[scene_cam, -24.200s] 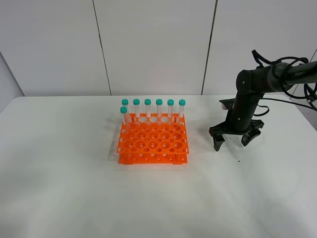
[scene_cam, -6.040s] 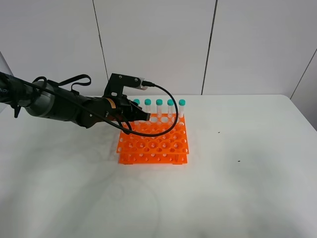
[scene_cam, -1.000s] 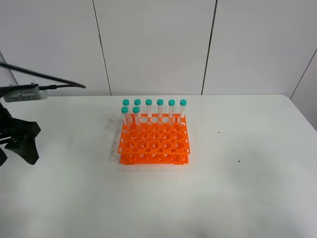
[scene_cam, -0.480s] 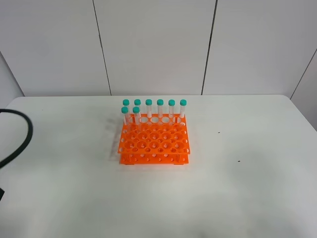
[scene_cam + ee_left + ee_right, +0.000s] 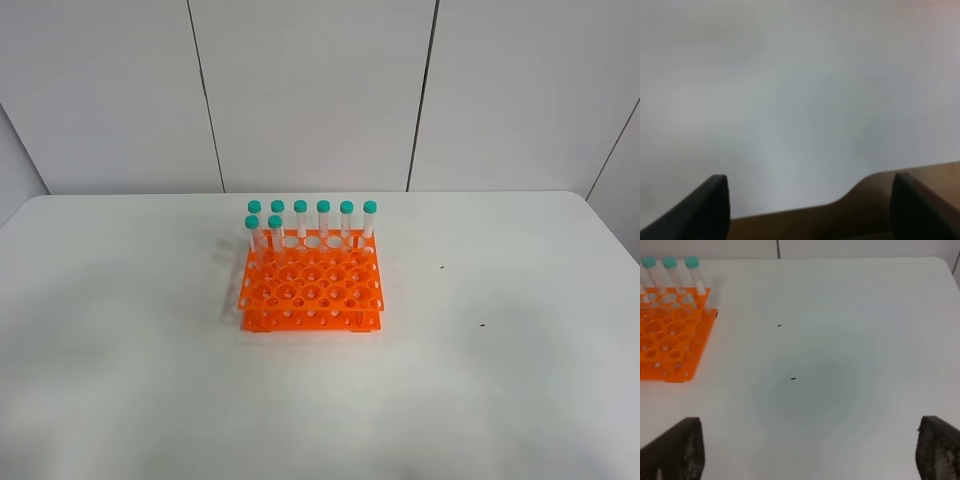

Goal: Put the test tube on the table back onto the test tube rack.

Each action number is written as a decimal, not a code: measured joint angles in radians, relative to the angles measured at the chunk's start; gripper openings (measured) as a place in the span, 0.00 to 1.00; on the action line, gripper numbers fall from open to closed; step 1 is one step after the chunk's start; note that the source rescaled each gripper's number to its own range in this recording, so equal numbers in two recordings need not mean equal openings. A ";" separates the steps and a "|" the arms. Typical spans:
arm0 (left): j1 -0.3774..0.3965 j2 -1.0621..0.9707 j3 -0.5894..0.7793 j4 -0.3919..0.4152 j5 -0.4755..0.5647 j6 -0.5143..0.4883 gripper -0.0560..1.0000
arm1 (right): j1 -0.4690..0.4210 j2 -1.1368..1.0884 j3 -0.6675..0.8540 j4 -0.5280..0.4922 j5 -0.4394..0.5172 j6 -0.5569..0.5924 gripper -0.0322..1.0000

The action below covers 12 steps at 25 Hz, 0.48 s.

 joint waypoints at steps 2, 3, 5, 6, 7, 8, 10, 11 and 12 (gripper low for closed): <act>0.000 -0.021 0.000 0.000 0.000 0.000 0.97 | 0.000 0.000 0.000 0.001 0.000 0.000 0.92; 0.000 -0.031 0.000 0.000 0.000 0.000 0.97 | 0.000 0.000 0.000 0.001 0.000 0.000 0.92; 0.018 -0.044 0.000 0.000 0.000 0.001 0.97 | 0.000 0.000 0.000 0.001 0.000 0.000 0.92; 0.031 -0.052 0.000 0.000 0.000 0.001 0.97 | 0.000 0.000 0.000 0.001 0.000 0.000 0.92; 0.048 -0.063 0.000 0.000 0.000 0.002 0.97 | 0.000 0.000 0.000 0.001 0.000 0.000 0.92; 0.059 -0.075 0.000 0.000 0.000 0.002 0.97 | 0.000 0.000 0.000 0.001 0.000 0.000 0.92; 0.073 -0.110 0.000 0.000 0.000 0.004 0.97 | 0.000 0.000 0.000 0.001 0.000 0.000 0.92; 0.075 -0.134 0.000 0.000 0.000 0.004 0.97 | 0.000 0.000 0.000 0.001 0.000 0.000 0.92; 0.076 -0.161 0.000 0.000 0.000 0.004 0.97 | 0.000 0.000 0.000 0.001 0.000 0.000 0.92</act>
